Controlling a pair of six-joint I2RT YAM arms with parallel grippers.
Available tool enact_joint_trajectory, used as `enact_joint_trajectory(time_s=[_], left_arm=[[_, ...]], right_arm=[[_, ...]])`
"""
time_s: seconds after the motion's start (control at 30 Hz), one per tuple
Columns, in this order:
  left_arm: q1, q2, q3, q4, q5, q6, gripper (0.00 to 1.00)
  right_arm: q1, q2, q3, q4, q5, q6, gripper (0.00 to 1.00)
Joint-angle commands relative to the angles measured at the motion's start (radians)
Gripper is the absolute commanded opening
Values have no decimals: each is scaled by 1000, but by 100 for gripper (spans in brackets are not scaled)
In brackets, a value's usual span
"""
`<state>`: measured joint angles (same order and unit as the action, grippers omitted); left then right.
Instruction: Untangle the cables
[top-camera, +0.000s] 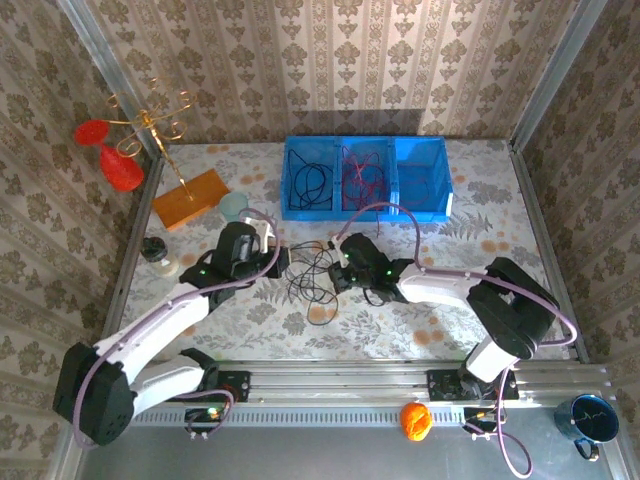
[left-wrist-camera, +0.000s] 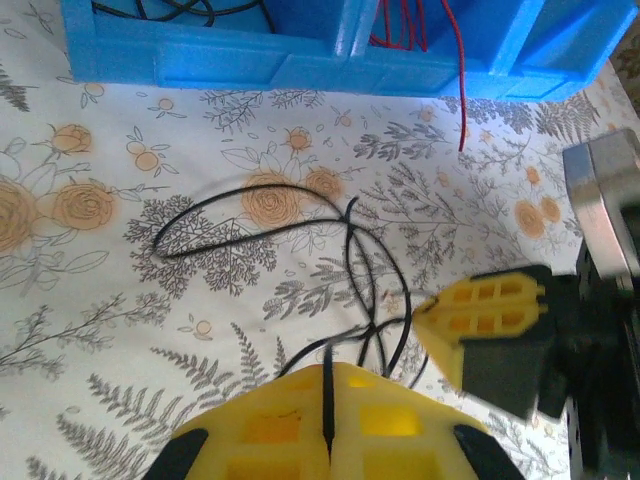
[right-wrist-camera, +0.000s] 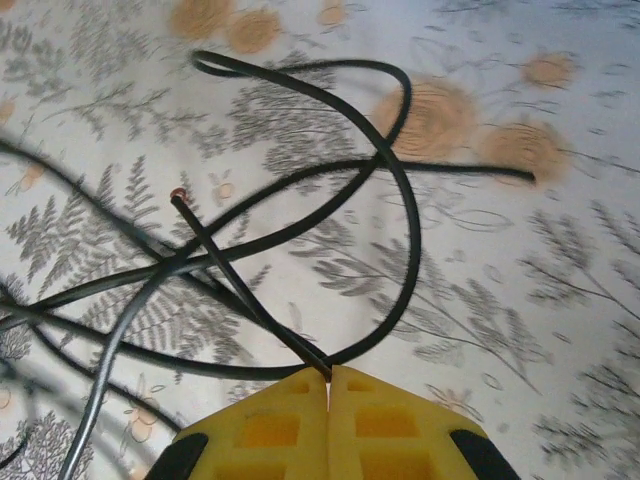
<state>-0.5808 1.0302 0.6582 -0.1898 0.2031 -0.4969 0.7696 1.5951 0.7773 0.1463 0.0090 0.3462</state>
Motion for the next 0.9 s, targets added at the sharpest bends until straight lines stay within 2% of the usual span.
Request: enact_joint_trajectory(time_s=[0.0, 0.13, 0.23, 0.37, 0.5, 0.67, 0.77, 0.87], left_arm=[[9, -80, 89, -132, -35, 59, 0], [15, -158, 168, -220, -61, 90, 0], [19, -201, 224, -261, -76, 108, 0], [21, -218, 309, -292, -46, 123, 0], [21, -196, 394, -300, 38, 124, 0], [1, -166, 432, -236, 161, 95, 0], [-26, -157, 432, -206, 168, 88, 0], [-47, -151, 419, -190, 161, 85, 0]], right_arm=[[-85, -61, -64, 13, 62, 88, 0], [-206, -139, -139, 27, 59, 176, 0], [-255, -195, -172, 8, 77, 192, 0], [-286, -262, -203, -18, 95, 199, 0], [-280, -309, -213, -34, 67, 199, 0], [-176, -358, -148, -24, -42, 170, 42], [-114, -348, -81, 4, -151, 167, 59], [-77, -306, -28, 61, -255, 191, 66]])
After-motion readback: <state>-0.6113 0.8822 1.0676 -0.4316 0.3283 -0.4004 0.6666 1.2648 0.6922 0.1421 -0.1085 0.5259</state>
